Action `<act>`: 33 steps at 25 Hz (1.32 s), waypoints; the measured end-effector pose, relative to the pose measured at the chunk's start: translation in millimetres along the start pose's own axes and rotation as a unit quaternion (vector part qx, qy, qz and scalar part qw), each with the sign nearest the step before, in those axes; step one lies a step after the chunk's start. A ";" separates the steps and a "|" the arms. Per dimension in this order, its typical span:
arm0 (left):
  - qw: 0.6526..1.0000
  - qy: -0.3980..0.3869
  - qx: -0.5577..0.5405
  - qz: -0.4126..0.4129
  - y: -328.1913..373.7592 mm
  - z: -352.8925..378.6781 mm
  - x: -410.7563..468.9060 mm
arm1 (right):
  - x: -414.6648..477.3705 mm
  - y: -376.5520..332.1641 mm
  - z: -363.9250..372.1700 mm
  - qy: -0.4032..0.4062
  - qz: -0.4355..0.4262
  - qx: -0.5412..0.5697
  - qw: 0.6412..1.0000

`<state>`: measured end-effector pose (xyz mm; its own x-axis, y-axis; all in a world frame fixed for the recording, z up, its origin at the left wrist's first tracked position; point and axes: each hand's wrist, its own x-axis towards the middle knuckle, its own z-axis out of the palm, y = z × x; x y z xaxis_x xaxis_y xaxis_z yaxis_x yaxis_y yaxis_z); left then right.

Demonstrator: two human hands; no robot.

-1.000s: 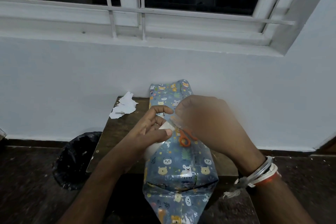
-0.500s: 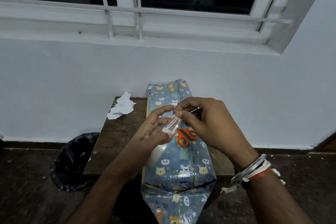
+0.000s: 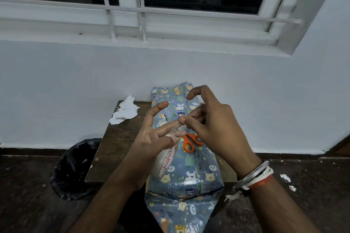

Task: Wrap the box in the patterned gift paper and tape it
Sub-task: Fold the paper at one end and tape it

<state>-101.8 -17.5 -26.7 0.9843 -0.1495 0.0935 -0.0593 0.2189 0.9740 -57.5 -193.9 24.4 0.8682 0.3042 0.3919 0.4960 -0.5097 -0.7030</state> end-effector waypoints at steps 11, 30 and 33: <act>0.999 0.030 0.010 -0.009 8.4 -5.3 -2.0 | -5.7 23.8 8.4 0.043 0.065 -0.171 0.982; 0.999 0.039 -0.020 -0.001 24.1 -17.6 -2.3 | -12.4 23.9 -15.9 -0.221 0.183 0.126 0.950; 0.999 0.038 -0.014 -0.011 25.4 -17.0 -2.5 | -16.8 22.9 -23.9 -0.342 0.138 0.198 0.908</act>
<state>-103.0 4.8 -5.8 0.9951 -0.0813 0.0554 -0.0341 0.2433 0.9694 -60.5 -229.8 15.9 0.6798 0.7065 -0.1967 0.0986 -0.3539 -0.9301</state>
